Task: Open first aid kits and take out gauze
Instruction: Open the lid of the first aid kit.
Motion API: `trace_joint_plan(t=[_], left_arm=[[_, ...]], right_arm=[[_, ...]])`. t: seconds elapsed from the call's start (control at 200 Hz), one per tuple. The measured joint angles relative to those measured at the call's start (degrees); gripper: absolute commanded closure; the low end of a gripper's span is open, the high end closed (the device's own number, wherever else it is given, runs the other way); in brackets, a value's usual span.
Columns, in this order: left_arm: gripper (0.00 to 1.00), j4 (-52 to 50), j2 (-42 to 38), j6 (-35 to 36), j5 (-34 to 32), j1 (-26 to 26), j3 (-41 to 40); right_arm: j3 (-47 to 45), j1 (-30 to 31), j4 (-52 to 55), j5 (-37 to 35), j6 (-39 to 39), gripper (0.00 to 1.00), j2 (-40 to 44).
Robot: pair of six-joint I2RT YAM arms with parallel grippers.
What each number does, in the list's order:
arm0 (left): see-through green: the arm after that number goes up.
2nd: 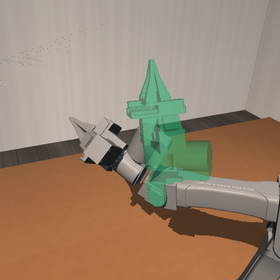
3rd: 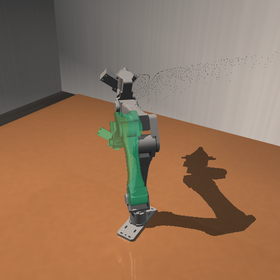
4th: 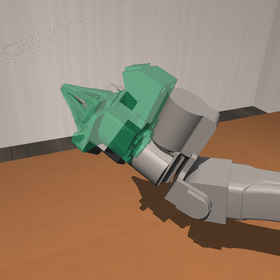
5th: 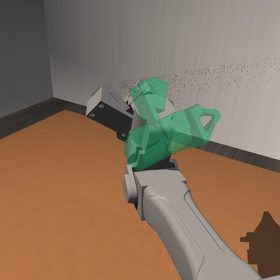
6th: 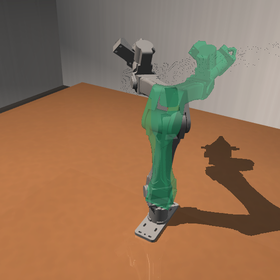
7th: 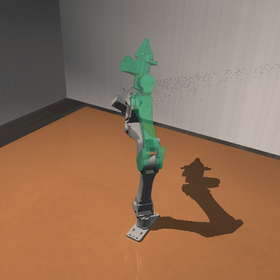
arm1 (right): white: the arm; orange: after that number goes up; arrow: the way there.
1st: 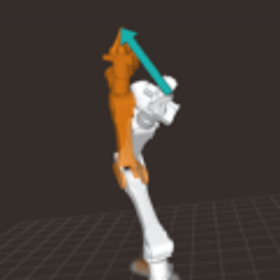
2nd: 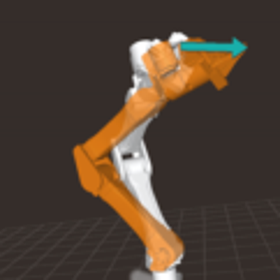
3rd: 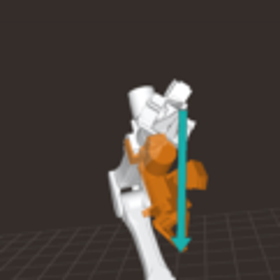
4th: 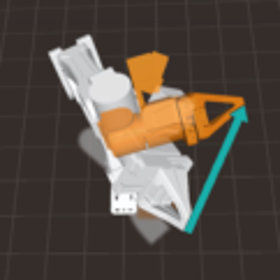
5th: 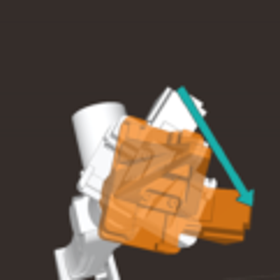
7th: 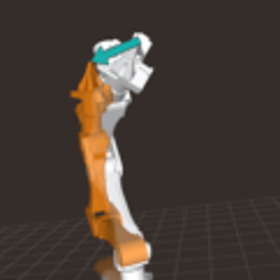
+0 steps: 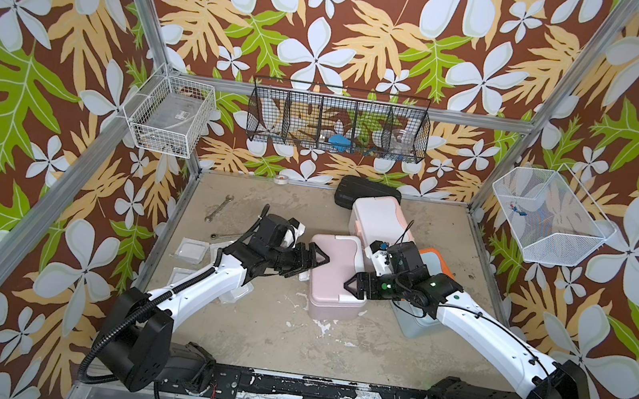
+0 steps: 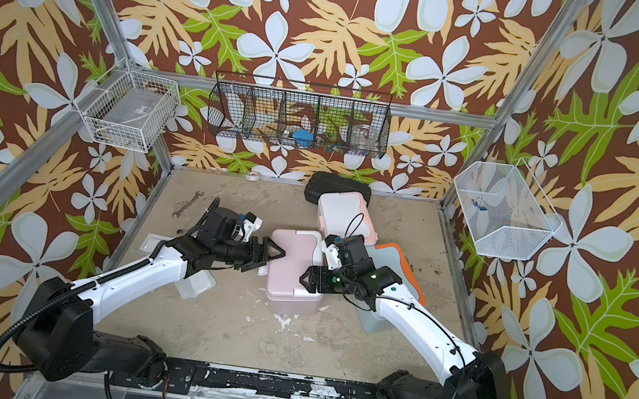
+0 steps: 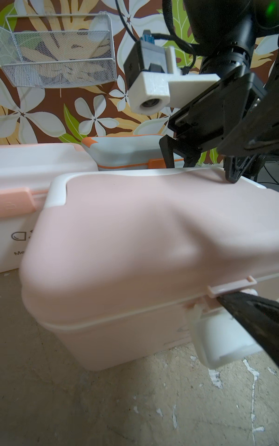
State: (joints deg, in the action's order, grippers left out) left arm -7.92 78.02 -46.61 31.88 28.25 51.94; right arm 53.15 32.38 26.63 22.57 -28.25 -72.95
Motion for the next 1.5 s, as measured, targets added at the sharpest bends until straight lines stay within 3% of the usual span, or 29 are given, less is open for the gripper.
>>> trace_joint_plan(t=[0.165, 0.33, 0.545, 0.701, 1.151, 1.501], left_arm=[[0.12, 1.0, -0.3, -1.3, 0.3, 0.2, -0.3], [0.11, 1.7, -1.6, -3.2, 1.4, 0.2, 0.8], [0.11, 7.6, -2.2, -7.4, 7.2, 0.4, 1.2], [0.11, 9.1, -2.6, -9.3, 8.2, 1.0, 2.7], [0.12, 9.9, 4.5, -11.8, 5.5, 11.6, 18.1], [0.12, 9.3, 15.1, -11.9, 3.5, 19.4, 30.1]], right_arm=[[0.0, -0.1, 0.0, 0.2, -0.1, 0.17, 0.0], [1.1, -0.1, 0.2, 1.0, -1.4, 0.09, 0.6], [1.7, 0.0, -1.6, 3.7, -2.8, 0.02, 1.3], [3.4, -0.6, 0.4, -0.6, -2.8, 0.00, 4.1], [7.1, -3.2, 4.8, -12.0, -4.5, 0.00, 18.7], [5.5, -3.2, 5.1, -9.2, -5.4, 0.07, 23.0]])
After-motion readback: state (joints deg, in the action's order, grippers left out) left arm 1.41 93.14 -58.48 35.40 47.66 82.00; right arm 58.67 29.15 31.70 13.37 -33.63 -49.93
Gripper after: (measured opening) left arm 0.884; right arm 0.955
